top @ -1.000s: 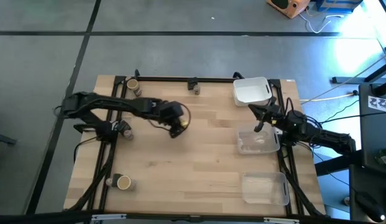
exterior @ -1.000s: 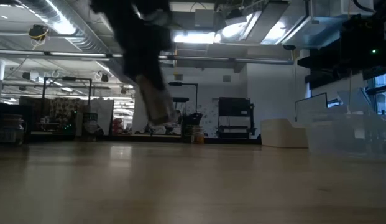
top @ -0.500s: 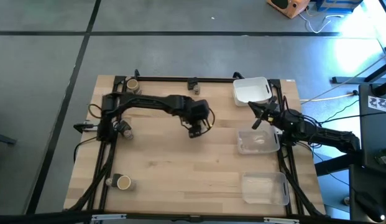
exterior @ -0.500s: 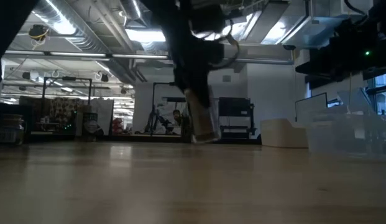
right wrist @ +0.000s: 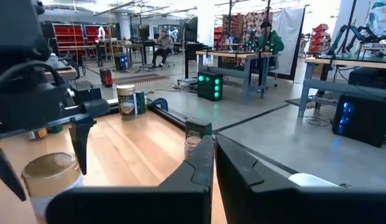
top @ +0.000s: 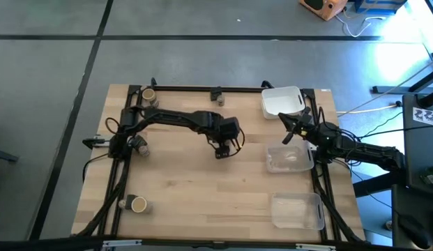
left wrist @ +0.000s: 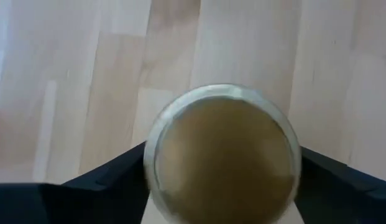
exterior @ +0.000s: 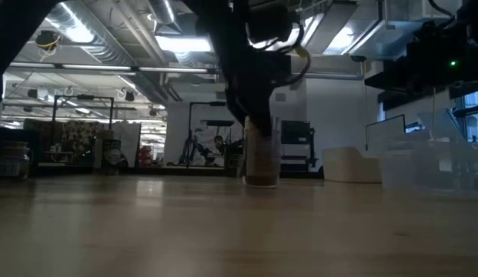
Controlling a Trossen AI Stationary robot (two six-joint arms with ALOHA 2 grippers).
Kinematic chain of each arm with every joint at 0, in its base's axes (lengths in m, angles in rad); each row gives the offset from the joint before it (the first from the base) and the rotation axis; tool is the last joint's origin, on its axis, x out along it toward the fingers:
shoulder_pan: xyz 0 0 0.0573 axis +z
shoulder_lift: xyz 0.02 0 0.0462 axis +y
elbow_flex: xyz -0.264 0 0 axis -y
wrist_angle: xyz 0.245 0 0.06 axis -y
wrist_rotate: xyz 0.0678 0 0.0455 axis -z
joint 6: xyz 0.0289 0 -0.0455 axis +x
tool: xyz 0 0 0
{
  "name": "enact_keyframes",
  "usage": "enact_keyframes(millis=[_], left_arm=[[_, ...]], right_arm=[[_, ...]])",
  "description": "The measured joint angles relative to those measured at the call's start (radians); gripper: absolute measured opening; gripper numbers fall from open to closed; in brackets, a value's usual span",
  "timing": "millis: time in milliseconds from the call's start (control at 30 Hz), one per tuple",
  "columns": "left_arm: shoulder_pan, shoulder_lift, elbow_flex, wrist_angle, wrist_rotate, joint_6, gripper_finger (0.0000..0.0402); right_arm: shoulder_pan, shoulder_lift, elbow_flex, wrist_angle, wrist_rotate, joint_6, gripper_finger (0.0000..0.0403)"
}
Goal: Sort spices by type
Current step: Put the middle brown seasoning bottle into the white bin
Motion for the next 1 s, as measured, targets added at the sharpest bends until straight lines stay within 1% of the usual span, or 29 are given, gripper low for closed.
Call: enact_keyframes(millis=[133, 233, 333, 433, 567, 633, 700, 833, 1000], left_arm=[[-0.004, -0.001, 0.001, -0.002, -0.011, 0.005, 0.0335], [-0.004, -0.019, 0.021, -0.051, -0.011, 0.006, 0.0339], [-0.005, -0.067, 0.034, -0.115, -0.011, 0.021, 0.0338], [-0.005, -0.122, 0.034, -0.174, -0.015, 0.031, 0.0337], [-0.010, -0.203, 0.008, -0.190, -0.080, 0.014, 0.0337], [-0.016, -0.251, -0.052, -0.156, -0.126, 0.003, 0.0336], [-0.021, -0.297, -0.138, -0.102, -0.150, -0.009, 0.0336], [-0.023, -0.416, -0.356, 0.053, -0.152, -0.048, 0.0336], [-0.025, -0.527, -0.620, 0.310, -0.155, -0.099, 0.0336]], right_arm=[[0.000, 0.000, 0.000, 0.000, 0.000, 0.000, 0.0019], [0.000, 0.000, 0.000, 0.000, 0.000, 0.000, 0.0019], [0.000, 0.000, 0.000, 0.011, -0.001, 0.000, 0.0019], [0.000, 0.000, 0.000, 0.032, -0.036, -0.001, 0.0019], [0.000, 0.000, 0.000, 0.050, -0.088, -0.001, 0.0021], [0.000, 0.002, 0.000, 0.051, -0.106, 0.003, 0.0030], [0.000, 0.013, 0.000, 0.060, -0.122, 0.005, 0.0048], [0.000, 0.059, 0.000, 0.122, -0.175, 0.024, 0.0102], [0.000, 0.200, 0.003, 0.253, -0.247, 0.027, 0.0176]])
